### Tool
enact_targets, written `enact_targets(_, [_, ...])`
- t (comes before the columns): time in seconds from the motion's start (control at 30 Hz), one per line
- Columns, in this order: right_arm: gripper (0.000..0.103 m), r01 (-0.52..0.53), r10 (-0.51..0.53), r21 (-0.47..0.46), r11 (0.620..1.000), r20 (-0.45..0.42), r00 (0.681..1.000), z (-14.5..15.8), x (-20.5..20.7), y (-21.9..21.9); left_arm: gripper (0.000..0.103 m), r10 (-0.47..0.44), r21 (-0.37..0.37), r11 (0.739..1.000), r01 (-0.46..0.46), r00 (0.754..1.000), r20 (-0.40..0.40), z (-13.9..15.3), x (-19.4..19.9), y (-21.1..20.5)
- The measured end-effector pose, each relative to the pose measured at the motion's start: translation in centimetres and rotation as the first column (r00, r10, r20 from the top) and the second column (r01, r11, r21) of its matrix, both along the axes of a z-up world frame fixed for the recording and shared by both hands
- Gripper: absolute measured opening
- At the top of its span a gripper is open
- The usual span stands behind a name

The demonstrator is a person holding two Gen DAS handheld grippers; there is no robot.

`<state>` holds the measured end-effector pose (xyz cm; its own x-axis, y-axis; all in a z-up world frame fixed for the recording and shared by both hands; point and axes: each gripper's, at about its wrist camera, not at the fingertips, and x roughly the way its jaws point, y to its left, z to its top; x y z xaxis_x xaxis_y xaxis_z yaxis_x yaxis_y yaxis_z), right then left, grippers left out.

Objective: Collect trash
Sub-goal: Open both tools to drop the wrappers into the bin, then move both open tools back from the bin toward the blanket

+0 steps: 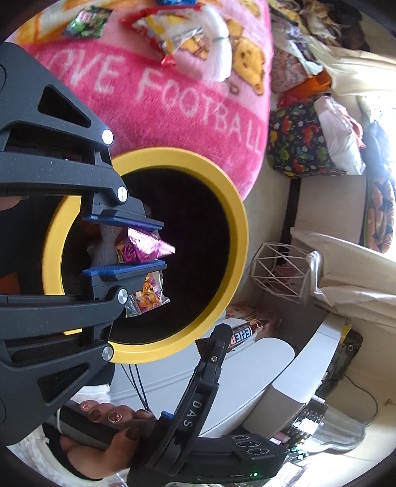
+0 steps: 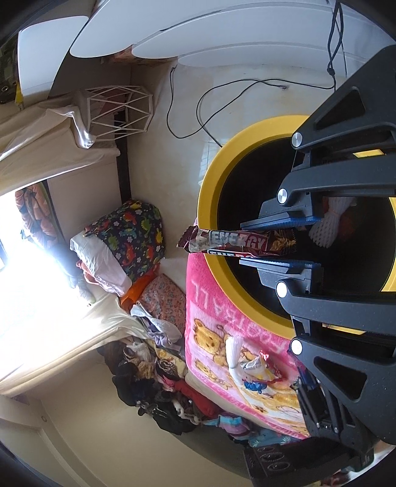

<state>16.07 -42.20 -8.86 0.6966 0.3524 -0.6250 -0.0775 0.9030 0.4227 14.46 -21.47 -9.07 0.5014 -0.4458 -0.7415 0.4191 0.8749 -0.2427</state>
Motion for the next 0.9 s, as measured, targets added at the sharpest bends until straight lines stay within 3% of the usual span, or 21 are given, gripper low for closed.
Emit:
enact_targets(0.1, [0.019, -0.008, 0.008, 0.001, 1.000, -0.017, 1.000, -0.4, 0.2, 0.0, 0.015, 0.001, 0.000, 1.000, -0.001, 1.000, -0.012, -0.6, 0.0, -0.2])
enact_targets(0.17, [0.028, -0.007, 0.007, 0.000, 1.000, -0.024, 1.000, -0.7, 0.2, 0.0, 0.021, 0.000, 0.000, 1.000, 0.000, 1.000, -0.016, -0.8, 0.1, -0.2])
enact_targets(0.27, [0.043, 0.000, 0.000, -0.004, 1.000, -0.031, 1.000, -0.9, 0.2, 0.0, 0.049, 0.014, -0.007, 1.000, -0.014, 1.000, -0.014, -0.9, 0.1, 0.1])
enact_targets(0.37, [0.051, 0.012, -0.012, -0.008, 1.000, -0.029, 1.000, -0.8, 0.1, 0.1, 0.085, 0.040, -0.019, 0.999, -0.040, 0.999, 0.002, -0.6, 0.0, 0.9])
enact_targets(0.4, [0.052, 0.015, -0.015, -0.010, 1.000, -0.026, 1.000, -0.7, 0.1, 0.0, 0.089, 0.051, -0.021, 0.998, -0.051, 0.999, 0.012, -0.4, 0.0, 1.1])
enact_targets(0.57, [0.062, 0.029, -0.029, -0.017, 0.999, 0.002, 1.000, -0.1, -0.2, 0.3, 0.092, 0.104, -0.030, 0.994, -0.102, 0.992, 0.068, 1.0, -0.3, 2.8])
enact_targets(0.9, [0.071, -0.004, 0.007, -0.038, 0.999, 0.078, 0.997, 1.8, -0.5, 2.5, 0.092, 0.196, -0.057, 0.980, -0.189, 0.969, 0.149, 3.8, -0.6, 6.6])
